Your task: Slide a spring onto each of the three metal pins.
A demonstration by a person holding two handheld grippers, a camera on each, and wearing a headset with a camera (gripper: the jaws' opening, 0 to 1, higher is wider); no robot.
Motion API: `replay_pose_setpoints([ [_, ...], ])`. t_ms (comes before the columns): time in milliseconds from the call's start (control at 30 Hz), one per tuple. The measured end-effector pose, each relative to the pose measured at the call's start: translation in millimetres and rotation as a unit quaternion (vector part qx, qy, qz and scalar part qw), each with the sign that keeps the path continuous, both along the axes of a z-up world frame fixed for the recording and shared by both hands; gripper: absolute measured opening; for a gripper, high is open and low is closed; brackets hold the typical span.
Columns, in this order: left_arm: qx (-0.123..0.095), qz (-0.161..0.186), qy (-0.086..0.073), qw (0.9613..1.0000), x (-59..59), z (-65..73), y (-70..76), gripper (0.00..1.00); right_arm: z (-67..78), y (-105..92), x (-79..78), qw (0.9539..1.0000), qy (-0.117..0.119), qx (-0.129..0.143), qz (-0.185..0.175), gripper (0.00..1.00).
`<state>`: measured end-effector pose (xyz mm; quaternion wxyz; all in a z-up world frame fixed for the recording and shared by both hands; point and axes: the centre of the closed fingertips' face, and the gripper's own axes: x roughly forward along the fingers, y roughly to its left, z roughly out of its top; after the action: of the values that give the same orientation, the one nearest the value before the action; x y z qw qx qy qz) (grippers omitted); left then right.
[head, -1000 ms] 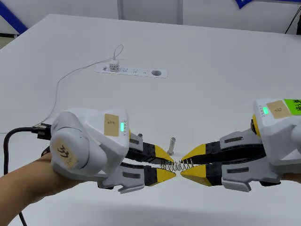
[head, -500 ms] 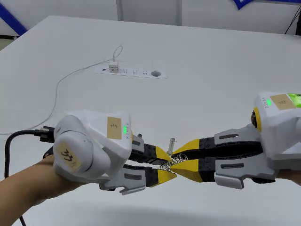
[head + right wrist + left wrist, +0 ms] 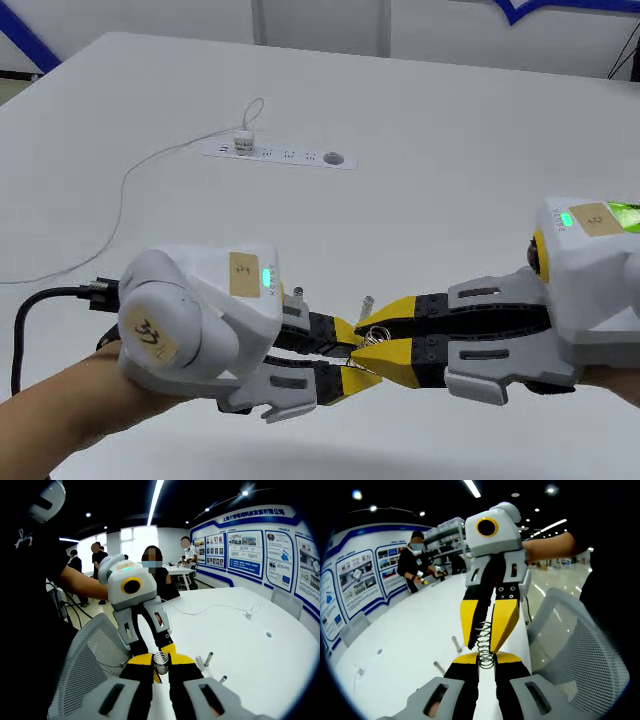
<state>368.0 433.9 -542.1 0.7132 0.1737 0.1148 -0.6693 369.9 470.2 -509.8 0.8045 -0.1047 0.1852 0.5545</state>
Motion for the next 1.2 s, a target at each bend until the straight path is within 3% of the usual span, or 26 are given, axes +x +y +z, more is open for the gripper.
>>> replay_pose_setpoints([
  [333,-0.007,0.013,0.000,0.9999,5.8,1.0,1.8,0.12,1.2,1.0,7.0,1.0000,-0.005,-0.005,-0.005,0.11],
  [567,-0.013,0.040,-0.004,0.9991,16.0,1.8,5.6,0.24,1.6,-5.1,11.6,0.9998,-0.005,-0.004,-0.020,0.11],
  [967,-0.018,0.071,0.009,0.9973,22.7,-2.8,14.7,0.38,1.6,-27.4,28.9,0.9975,-0.011,-0.010,-0.070,0.11],
  [1200,-0.035,0.115,0.031,0.9922,36.9,-6.2,26.0,0.51,-2.1,-44.7,41.3,0.9935,-0.015,-0.018,-0.111,0.11],
])
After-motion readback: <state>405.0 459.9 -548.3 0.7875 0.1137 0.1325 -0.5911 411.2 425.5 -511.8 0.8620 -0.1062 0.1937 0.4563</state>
